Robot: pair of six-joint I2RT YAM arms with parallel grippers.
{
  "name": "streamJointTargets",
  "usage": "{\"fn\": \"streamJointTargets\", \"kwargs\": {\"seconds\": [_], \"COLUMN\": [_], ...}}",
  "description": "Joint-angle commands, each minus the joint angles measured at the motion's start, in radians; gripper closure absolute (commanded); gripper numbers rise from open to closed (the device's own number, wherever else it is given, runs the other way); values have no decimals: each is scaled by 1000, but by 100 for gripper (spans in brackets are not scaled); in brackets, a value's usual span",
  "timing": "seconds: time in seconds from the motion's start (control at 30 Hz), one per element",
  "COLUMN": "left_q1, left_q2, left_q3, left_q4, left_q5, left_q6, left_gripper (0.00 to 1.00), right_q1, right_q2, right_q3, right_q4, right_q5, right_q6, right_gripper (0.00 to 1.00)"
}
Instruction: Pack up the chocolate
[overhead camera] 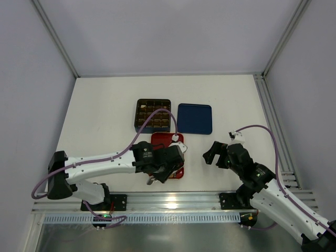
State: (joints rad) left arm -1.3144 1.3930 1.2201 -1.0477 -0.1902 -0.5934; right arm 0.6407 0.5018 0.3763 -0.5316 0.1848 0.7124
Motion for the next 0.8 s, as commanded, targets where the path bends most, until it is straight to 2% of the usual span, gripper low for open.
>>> {"fn": "streamJointTargets", "kwargs": {"seconds": [0.0,0.27,0.6,0.77], "left_q1": [-5,-5,-5,-3], "left_q2": [12,23,15,-21], "left_q3": [1,-1,9,39], "left_q4": [26,31,15,-23], "left_q5": [-15,-18,-67,-110], "left_q6": [12,14,10,10], "left_gripper": [60,62,72,73], "right_q1": [4,5,4,4], "right_q2": [-6,-8,-9,-6], "right_q3": [1,0,-1,-1], "right_q4": [13,15,13,15], "right_q5": [21,19,21,21], "right_q6": [9,7,7,9], "right_gripper": [0,0,0,0]}}
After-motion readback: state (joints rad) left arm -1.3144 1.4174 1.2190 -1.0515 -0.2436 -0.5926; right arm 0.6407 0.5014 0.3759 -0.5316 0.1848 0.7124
